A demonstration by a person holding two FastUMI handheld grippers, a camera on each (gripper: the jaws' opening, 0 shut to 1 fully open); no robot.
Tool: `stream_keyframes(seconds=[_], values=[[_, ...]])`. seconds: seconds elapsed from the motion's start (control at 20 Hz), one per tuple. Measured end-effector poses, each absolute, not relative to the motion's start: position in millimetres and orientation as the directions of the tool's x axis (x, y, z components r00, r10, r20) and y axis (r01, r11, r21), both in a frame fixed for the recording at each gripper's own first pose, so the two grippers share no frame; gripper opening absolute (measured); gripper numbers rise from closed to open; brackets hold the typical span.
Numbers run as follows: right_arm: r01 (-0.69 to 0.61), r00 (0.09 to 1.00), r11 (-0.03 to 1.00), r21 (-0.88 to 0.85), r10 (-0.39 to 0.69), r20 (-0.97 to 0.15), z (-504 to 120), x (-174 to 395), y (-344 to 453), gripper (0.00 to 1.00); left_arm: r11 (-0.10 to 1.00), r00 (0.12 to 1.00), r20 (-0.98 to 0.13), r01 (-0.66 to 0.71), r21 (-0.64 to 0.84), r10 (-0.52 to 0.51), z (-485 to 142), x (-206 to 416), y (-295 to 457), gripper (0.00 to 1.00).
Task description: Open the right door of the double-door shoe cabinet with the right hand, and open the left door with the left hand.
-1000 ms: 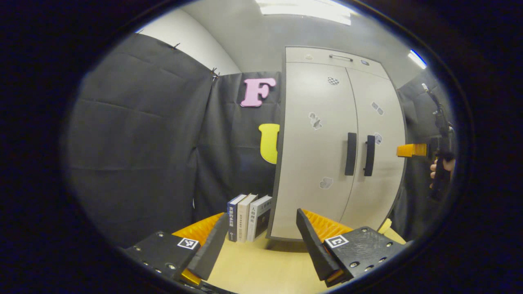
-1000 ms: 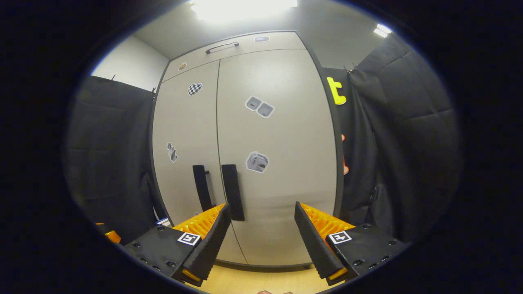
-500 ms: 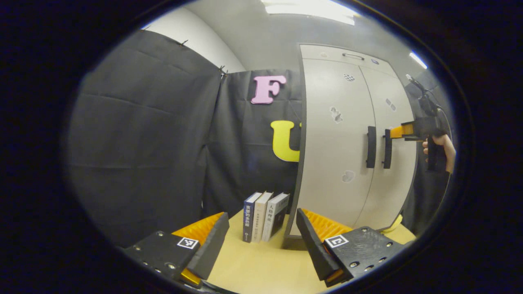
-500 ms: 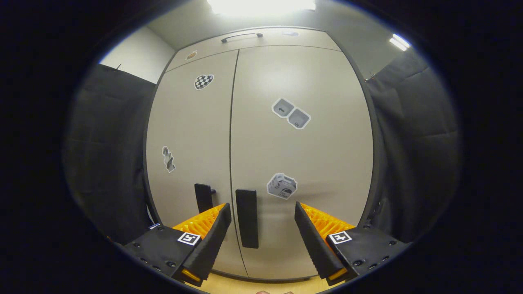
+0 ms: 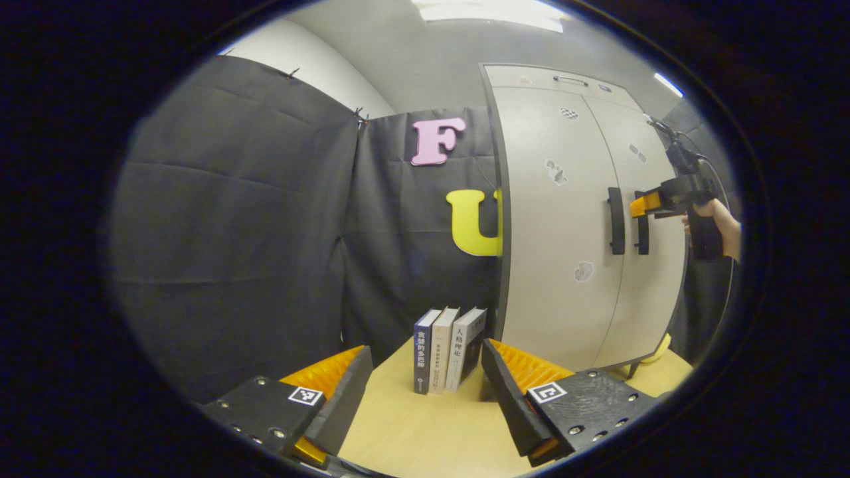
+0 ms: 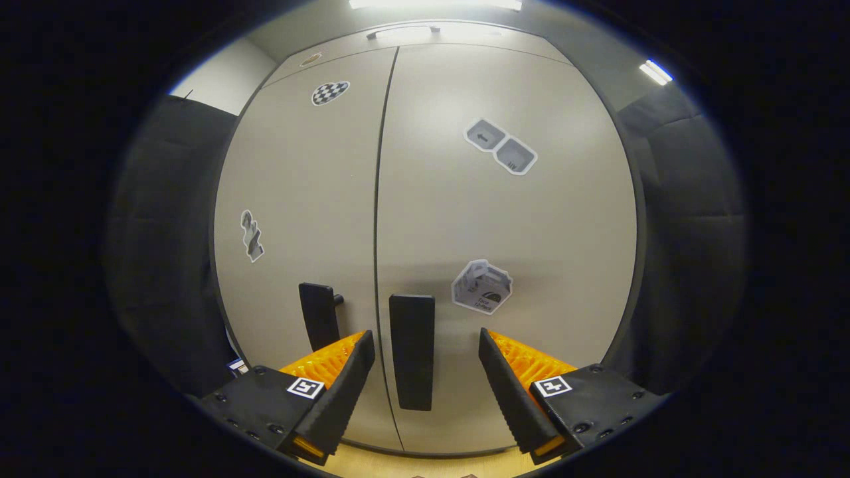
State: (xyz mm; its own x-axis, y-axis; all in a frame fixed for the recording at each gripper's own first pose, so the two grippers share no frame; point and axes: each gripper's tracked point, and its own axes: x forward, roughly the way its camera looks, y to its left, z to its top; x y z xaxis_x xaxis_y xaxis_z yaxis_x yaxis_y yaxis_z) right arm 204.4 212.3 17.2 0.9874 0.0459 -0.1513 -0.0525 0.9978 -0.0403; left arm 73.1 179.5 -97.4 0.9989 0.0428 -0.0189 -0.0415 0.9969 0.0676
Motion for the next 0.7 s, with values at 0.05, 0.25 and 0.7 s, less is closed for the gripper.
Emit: stream_keyframes(seconds=[0.05, 0.25, 0.7], values=[[-0.034, 0.985, 0.998, -0.050, 0.025, -0.170, 13.9, 206.1, 210.0, 0.99, 0.997, 0.999, -0.024, -0.042, 0.071, 0.044, -99.7, 73.4, 179.8, 0.96], [0.010, 0.990, 0.998, -0.066, -0.019, -0.143, 25.8, 216.7, 210.1, 0.98, 0.995, 0.998, -0.040, -0.038, 0.092, 0.042, -105.0, 73.4, 178.7, 0.96], [0.011, 0.981, 1.000, -0.013, -0.013, -0.193, 18.0, 223.6, 219.8, 0.33, 0.996, 0.998, -0.048, -0.027, 0.089, 0.032, -107.1, 76.5, 172.8, 0.96]])
